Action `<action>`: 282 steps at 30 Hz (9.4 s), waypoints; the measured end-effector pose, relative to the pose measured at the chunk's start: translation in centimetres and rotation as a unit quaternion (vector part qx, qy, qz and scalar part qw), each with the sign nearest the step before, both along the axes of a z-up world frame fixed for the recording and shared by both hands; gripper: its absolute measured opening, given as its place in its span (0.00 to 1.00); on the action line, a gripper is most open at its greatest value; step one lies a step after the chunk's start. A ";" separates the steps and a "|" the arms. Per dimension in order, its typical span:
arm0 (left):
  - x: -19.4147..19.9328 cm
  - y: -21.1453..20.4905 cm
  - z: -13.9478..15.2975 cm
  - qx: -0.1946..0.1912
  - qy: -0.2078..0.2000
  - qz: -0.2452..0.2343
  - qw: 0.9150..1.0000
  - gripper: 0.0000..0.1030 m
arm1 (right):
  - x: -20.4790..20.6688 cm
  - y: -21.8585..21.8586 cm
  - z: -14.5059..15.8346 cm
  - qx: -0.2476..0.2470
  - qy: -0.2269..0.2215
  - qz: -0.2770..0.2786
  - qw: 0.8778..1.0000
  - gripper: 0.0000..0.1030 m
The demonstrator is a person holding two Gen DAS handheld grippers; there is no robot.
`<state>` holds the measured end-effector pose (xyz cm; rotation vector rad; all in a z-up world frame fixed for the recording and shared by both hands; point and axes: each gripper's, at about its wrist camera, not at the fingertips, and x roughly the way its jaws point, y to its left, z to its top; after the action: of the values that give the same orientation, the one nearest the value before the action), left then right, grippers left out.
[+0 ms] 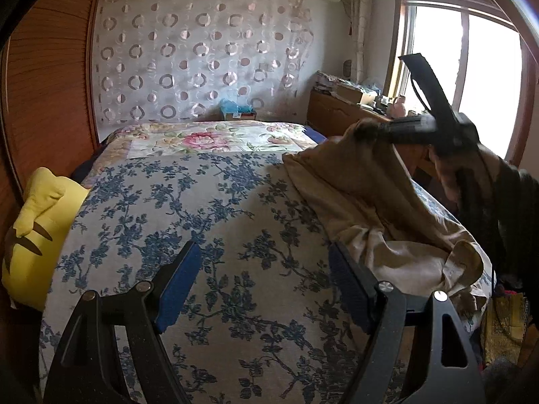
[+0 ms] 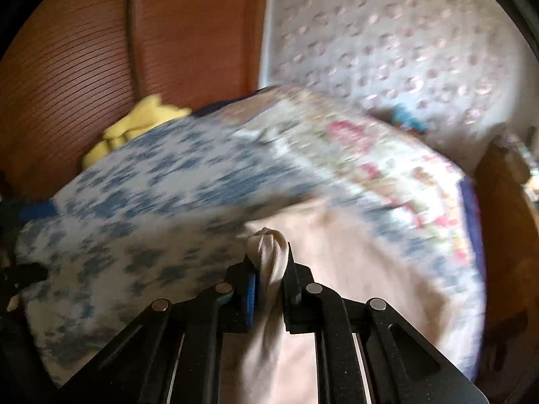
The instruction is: Fold small clothes
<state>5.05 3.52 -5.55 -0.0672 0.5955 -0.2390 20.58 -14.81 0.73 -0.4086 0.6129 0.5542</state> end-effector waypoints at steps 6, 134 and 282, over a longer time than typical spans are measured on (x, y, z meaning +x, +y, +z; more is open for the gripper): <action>0.1 -0.5 -0.4 0.001 0.007 -0.007 1.000 0.77 | 4.1 -6.1 0.5 -0.032 -0.018 -0.095 0.995 0.11; -1.1 -9.9 -4.1 -0.009 0.133 -0.177 0.975 0.25 | -20.8 -11.2 -6.6 0.071 0.112 -0.147 0.980 0.43; 26.2 -12.0 -2.7 0.019 0.159 -0.143 0.977 0.72 | 3.5 -13.1 2.0 0.119 0.116 -0.207 0.964 0.69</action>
<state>31.26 -8.52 -8.29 0.0188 0.9290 -0.5024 24.09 -27.92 2.71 0.0182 0.8219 0.2685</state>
